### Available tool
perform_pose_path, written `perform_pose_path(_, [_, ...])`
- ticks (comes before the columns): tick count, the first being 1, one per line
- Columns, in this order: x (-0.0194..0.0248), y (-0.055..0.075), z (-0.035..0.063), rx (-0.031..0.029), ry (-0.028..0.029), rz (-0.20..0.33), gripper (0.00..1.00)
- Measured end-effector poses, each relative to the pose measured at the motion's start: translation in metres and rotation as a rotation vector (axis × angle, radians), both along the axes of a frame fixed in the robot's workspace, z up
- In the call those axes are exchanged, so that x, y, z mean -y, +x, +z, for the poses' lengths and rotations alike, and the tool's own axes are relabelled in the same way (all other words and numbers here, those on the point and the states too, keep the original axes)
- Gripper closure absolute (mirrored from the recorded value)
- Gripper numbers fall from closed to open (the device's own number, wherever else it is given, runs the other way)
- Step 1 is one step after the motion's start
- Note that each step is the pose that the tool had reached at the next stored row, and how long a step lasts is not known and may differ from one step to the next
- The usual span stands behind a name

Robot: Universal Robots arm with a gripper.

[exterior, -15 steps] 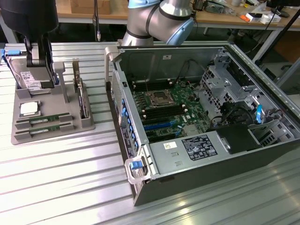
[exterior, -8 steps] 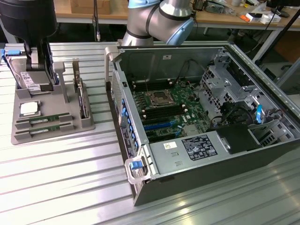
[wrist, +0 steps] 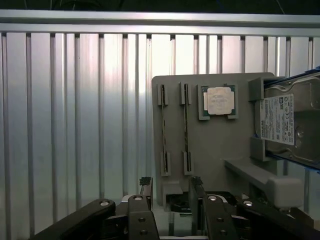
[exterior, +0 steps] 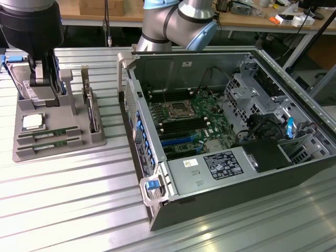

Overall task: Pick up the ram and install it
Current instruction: 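Pick up the ram and move it above insertion slot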

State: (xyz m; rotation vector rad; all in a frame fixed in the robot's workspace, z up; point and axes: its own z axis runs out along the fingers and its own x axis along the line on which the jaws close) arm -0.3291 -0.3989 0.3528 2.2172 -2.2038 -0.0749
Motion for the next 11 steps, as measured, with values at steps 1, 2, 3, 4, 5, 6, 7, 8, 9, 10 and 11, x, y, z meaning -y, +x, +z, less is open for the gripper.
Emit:
perform_pose_path(1, [0.0000,0.000,-0.0011,0.0000,0.0000,0.000,0.58])
perform_pose_path(2, [0.0000,0.000,-0.0018,0.0000,0.0000,0.000,0.58])
perform_pose_path(3, [0.0000,0.000,-0.0034,0.0000,0.0000,0.000,0.58])
perform_pose_path(4, [0.0000,-0.001,-0.0048,-0.0001,0.0000,0.000,0.58])
perform_pose_path(5, [0.0000,-0.001,-0.0068,0.0000,0.0000,0.000,0.58])
perform_pose_path(6, [0.0000,-0.001,-0.0087,0.0000,0.0000,0.000,0.58])
perform_pose_path(7, [0.0000,-0.001,-0.0111,0.0000,0.0000,0.000,0.58])
perform_pose_path(8, [0.0000,-0.001,-0.0121,0.0001,0.0000,0.000,0.58])
perform_pose_path(9, [0.0000,-0.002,-0.0139,0.0000,0.0000,0.000,0.58])
perform_pose_path(10, [0.0000,-0.002,-0.0153,0.0000,0.0000,0.000,0.58])
perform_pose_path(11, [0.0000,-0.002,-0.0170,0.0000,0.0000,0.000,0.58])
